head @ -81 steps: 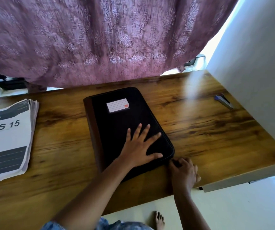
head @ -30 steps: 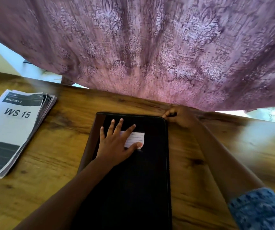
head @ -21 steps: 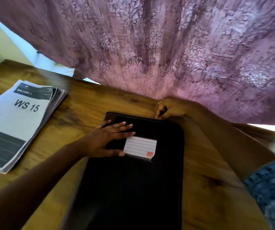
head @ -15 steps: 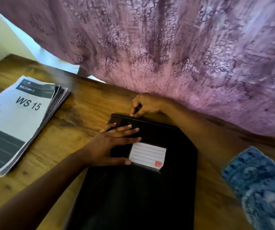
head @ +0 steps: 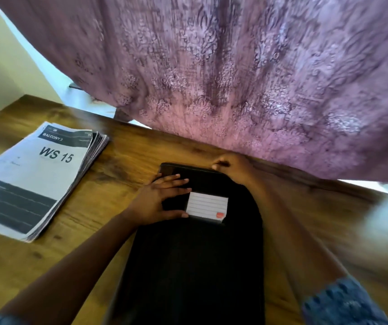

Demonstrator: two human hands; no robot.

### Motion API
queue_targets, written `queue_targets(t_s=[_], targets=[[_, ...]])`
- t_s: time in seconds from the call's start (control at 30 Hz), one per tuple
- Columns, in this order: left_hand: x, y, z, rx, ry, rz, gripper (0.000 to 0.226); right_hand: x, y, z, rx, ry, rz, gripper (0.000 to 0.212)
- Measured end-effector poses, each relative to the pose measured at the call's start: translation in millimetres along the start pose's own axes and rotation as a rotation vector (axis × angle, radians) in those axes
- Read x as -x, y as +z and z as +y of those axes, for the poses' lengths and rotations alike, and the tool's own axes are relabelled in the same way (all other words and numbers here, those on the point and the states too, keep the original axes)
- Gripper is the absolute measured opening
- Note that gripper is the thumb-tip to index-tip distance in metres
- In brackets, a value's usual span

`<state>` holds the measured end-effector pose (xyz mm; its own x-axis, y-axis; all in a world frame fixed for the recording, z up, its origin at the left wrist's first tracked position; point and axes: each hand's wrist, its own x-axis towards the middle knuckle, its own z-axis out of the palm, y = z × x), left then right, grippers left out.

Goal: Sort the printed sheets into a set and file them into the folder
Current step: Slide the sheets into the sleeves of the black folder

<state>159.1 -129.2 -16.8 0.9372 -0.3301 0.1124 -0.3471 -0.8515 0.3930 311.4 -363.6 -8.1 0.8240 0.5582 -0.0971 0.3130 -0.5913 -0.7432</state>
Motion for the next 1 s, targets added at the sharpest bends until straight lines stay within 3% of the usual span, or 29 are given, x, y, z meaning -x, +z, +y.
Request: queue_targets(t_s=[0.1, 0.2, 0.5, 0.8, 0.9, 1.0], targets=[[11.9, -0.5, 13.4, -0.035, -0.215, 0.094, 0.079, 69.4, 1.8, 22.8, -0.027, 0.058, 0.326, 0.024], [36.8, 8.9, 35.7, 0.099, -0.379, 0.140, 0.069, 134.4, 17.3, 20.5, -0.023, 0.187, 0.466, 0.046], [114.1, 14.9, 57.7, 0.404, -0.429, 0.189, 0.061, 243.6, 71.6, -29.4, -0.258, 0.499, 0.548, 0.032], [77.1, 46.0, 112.5, 0.434, -0.372, 0.049, 0.060, 305.5, 31.6, -26.4, -0.111, 0.803, 0.568, 0.035], [63.3, 53.1, 139.7, 0.468, -0.341, 0.016, 0.061, 322.0, 4.4, -33.1, 0.042, 0.799, 0.618, 0.032], [59.2, 40.0, 157.7, 0.552, -0.427, -0.095, 0.077, 329.7, -26.8, -54.1, -0.096, 0.619, 0.698, 0.021]])
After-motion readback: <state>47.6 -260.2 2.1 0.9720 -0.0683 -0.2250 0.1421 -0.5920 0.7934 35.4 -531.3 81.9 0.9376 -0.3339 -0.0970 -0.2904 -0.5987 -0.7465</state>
